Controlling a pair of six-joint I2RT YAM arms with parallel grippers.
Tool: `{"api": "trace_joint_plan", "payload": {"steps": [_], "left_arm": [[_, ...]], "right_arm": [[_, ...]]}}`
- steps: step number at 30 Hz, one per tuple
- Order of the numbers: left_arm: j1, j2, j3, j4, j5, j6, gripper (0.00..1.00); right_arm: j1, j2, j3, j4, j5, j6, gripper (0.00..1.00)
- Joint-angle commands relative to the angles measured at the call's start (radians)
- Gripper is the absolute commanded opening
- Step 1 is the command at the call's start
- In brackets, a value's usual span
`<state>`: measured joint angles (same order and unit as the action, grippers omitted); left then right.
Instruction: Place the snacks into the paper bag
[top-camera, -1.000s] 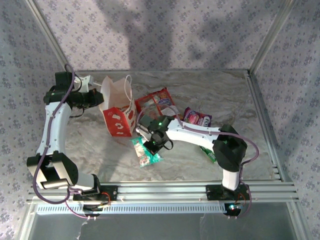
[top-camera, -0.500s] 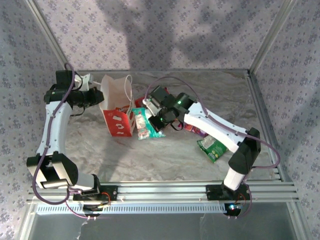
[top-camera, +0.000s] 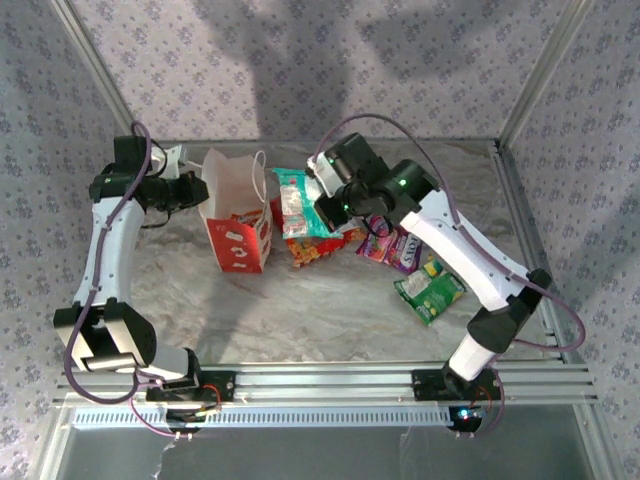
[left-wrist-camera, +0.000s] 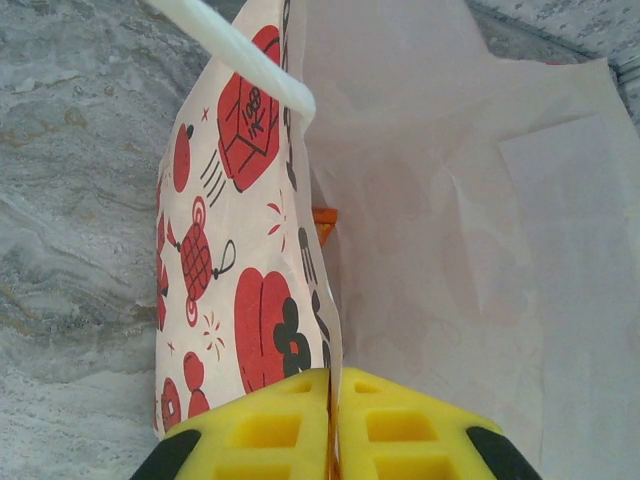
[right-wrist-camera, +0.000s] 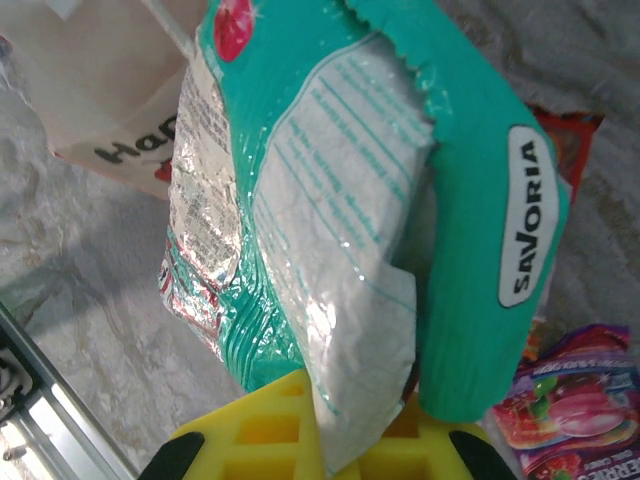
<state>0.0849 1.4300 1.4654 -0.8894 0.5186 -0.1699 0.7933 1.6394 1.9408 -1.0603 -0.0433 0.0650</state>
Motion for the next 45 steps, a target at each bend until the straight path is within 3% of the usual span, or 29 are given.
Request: {"api": "trace_joint_plan", "payload": {"steps": [1, 10, 23, 37, 45], "left_arm": [[-0.004, 0.014, 0.029, -0.01, 0.005, 0.003, 0.1], [-0.004, 0.008, 0.017, 0.002, 0.012, -0.008, 0.1], [-0.004, 0.018, 0.001, 0.03, 0.041, -0.032, 0.1], [-0.008, 0.021, -0.007, 0.036, 0.051, -0.036, 0.1], [-0.008, 0.018, -0.01, 0.028, 0.045, -0.03, 0.1]], "right_arm": [[-0.013, -0.042, 0.088, 0.014, 0.001, -0.035, 0.0], [-0.019, 0.004, 0.3, 0.082, -0.113, -0.071, 0.0], [0.023, 0.221, 0.63, 0.178, -0.344, -0.09, 0.0], [0.02, 0.421, 0.724, 0.417, -0.625, -0.014, 0.0], [-0.002, 0.516, 0.74, 0.469, -0.663, 0.02, 0.0]]}}
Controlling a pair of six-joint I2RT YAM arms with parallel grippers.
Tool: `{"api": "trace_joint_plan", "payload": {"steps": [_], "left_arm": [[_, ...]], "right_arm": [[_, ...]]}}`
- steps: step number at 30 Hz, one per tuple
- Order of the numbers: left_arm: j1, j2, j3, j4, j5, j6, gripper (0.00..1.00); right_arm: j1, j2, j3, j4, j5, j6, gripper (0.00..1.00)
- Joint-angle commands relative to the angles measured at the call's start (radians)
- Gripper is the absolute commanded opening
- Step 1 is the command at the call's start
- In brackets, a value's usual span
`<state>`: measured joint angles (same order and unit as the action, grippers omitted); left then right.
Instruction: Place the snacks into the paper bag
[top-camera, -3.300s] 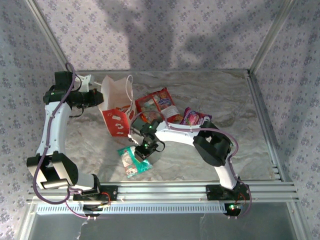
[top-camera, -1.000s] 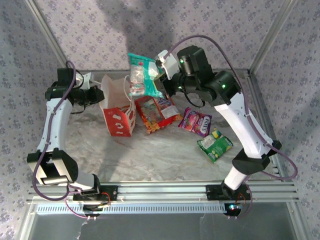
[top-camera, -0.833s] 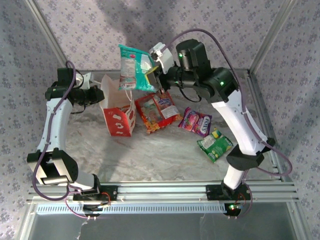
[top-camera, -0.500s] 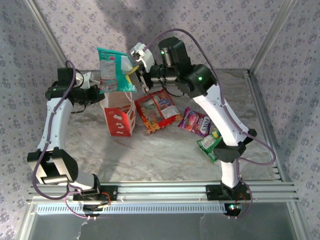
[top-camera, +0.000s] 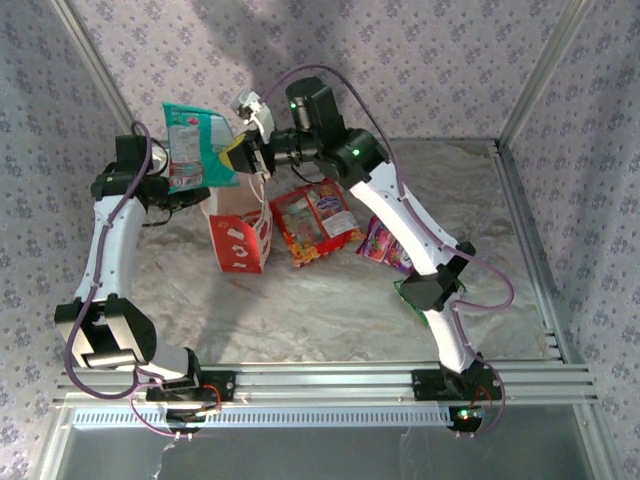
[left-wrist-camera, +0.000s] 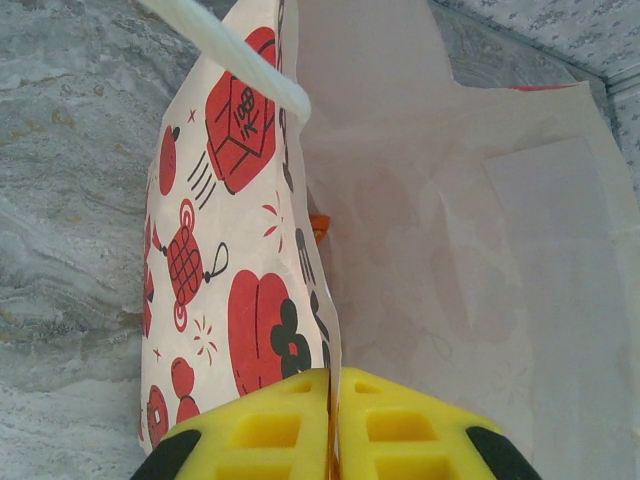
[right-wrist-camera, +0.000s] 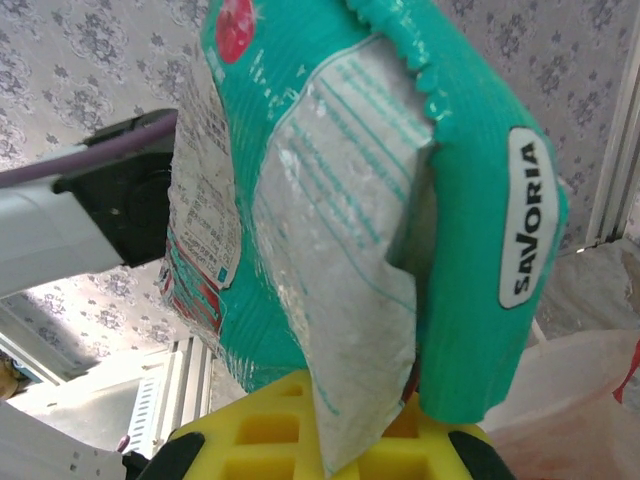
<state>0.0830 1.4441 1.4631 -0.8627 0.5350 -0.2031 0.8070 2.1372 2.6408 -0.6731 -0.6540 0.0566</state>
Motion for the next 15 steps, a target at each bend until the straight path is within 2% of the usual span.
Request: {"api": "trace_joint_plan", "payload": {"steps": [1, 8, 15], "left_arm": [[-0.006, 0.001, -0.007, 0.001, 0.027, 0.003, 0.1], [-0.006, 0.002, -0.003, -0.005, 0.019, 0.006, 0.1], [-0.006, 0.003, 0.0, -0.014, 0.013, 0.013, 0.1]], "right_arm": [[-0.025, 0.025, 0.033, 0.1, -0.057, 0.034, 0.0], [-0.061, 0.085, 0.013, 0.149, -0.082, 0.096, 0.0], [-0.066, 0.118, 0.01, 0.101, -0.047, 0.056, 0.0]]}}
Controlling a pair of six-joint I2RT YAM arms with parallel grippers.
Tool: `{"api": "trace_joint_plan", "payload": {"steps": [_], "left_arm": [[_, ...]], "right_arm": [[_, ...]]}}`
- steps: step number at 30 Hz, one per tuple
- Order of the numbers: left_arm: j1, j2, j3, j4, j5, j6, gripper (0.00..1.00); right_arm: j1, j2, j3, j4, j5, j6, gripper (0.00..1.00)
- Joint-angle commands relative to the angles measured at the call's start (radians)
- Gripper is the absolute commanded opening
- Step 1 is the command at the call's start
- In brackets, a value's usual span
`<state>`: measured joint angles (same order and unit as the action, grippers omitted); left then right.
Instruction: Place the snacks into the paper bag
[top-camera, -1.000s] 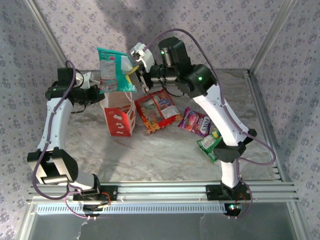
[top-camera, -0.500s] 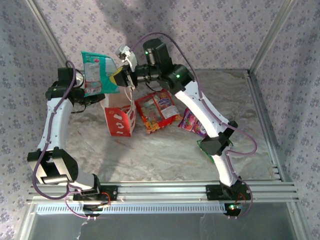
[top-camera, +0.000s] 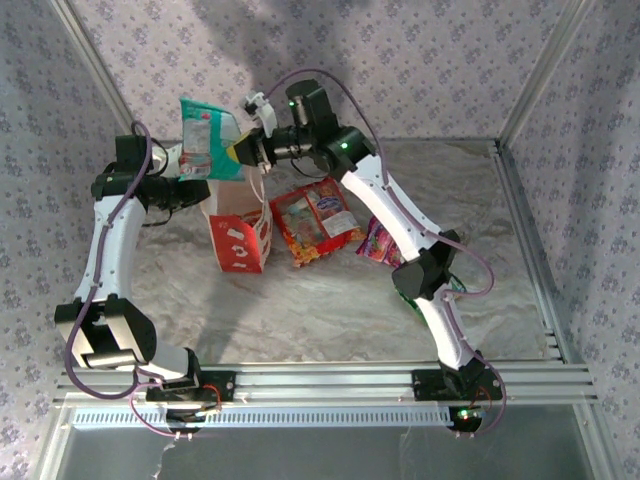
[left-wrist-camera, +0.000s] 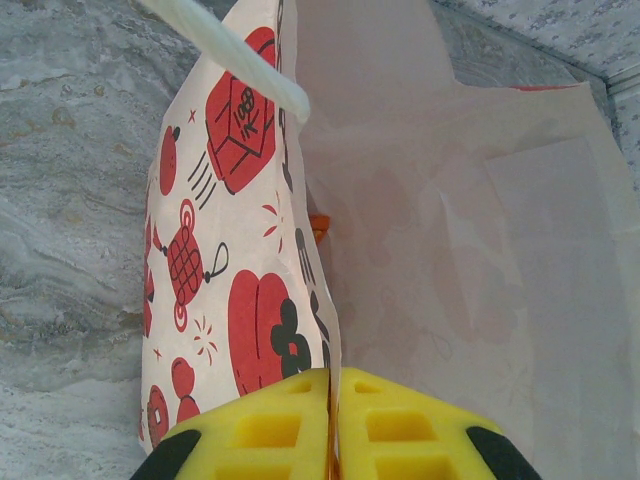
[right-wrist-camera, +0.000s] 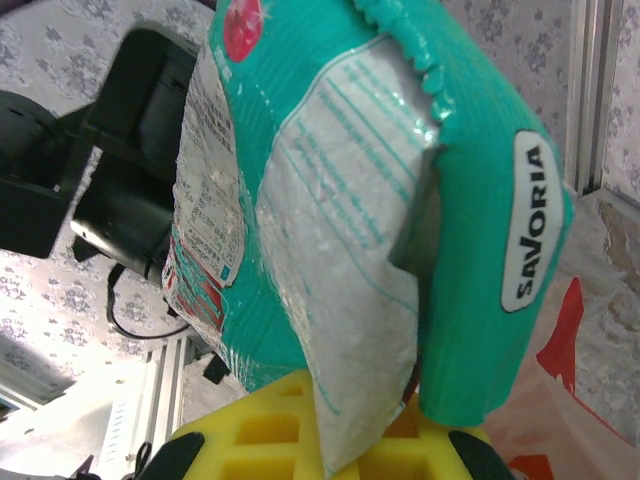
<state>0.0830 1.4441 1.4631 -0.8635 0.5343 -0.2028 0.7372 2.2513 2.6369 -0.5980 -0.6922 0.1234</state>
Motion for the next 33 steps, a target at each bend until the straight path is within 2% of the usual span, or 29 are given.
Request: {"api": "trace_joint_plan", "payload": {"steps": [1, 17, 25, 33], "left_arm": [[-0.006, 0.003, 0.0, -0.014, 0.012, 0.012, 0.1], [-0.002, 0.005, 0.008, -0.016, 0.015, 0.009, 0.1], [0.0, 0.004, 0.015, -0.021, 0.017, 0.009, 0.09], [0.001, 0.006, 0.017, -0.026, 0.02, 0.008, 0.09]], "right_arm": [[0.004, 0.008, 0.013, 0.012, -0.01, -0.021, 0.0], [0.001, 0.005, -0.001, -0.219, 0.195, -0.222, 0.0], [0.031, 0.003, -0.016, -0.296, 0.282, -0.336, 0.0], [0.048, 0.002, -0.037, -0.325, 0.304, -0.378, 0.0]]}}
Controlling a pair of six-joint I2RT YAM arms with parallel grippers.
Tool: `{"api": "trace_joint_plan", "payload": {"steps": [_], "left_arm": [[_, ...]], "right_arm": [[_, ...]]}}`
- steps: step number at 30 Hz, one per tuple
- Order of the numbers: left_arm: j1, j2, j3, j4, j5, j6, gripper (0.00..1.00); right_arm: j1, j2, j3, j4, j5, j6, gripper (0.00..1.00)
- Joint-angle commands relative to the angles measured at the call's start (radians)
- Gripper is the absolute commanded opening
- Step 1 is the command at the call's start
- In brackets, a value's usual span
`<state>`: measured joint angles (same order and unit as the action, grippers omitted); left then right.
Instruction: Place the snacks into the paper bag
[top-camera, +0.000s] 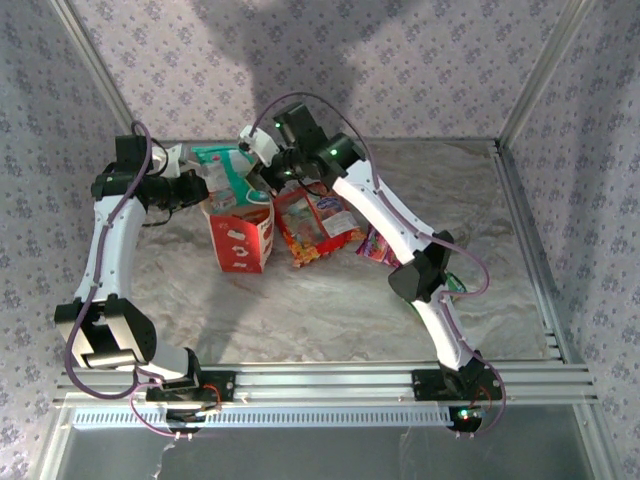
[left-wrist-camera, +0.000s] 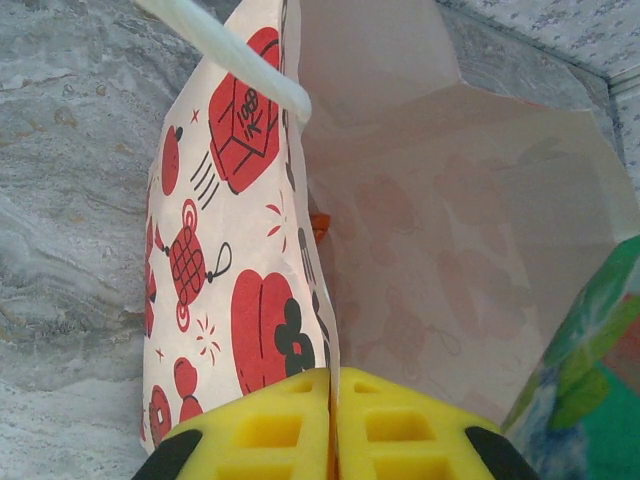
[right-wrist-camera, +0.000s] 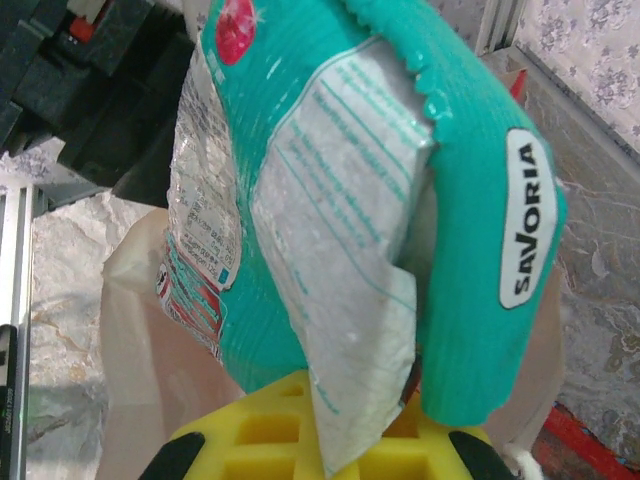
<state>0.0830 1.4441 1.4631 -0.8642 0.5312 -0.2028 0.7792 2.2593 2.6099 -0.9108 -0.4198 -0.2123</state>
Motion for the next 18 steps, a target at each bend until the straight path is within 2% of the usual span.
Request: {"api": "trace_joint_plan", "payload": {"steps": [1, 10, 13, 15, 18], "left_arm": [[0.001, 0.005, 0.017, -0.025, 0.022, 0.008, 0.09], [0.006, 0.0, 0.02, -0.031, 0.021, 0.002, 0.09], [0.007, -0.001, 0.02, -0.035, 0.02, 0.002, 0.09], [0.007, -0.003, 0.02, -0.037, 0.019, 0.003, 0.09], [0.007, -0.004, 0.02, -0.038, 0.019, 0.002, 0.09]], "right_arm": [[0.009, -0.006, -0.014, -0.014, 0.044, -0.043, 0.0], [0.017, -0.007, -0.035, -0.042, 0.209, -0.061, 0.04], [0.021, -0.009, -0.038, -0.049, 0.237, -0.061, 0.17], [0.025, -0.01, -0.038, -0.049, 0.252, -0.061, 0.33], [0.032, -0.013, -0.037, -0.041, 0.306, -0.059, 0.45]]}}
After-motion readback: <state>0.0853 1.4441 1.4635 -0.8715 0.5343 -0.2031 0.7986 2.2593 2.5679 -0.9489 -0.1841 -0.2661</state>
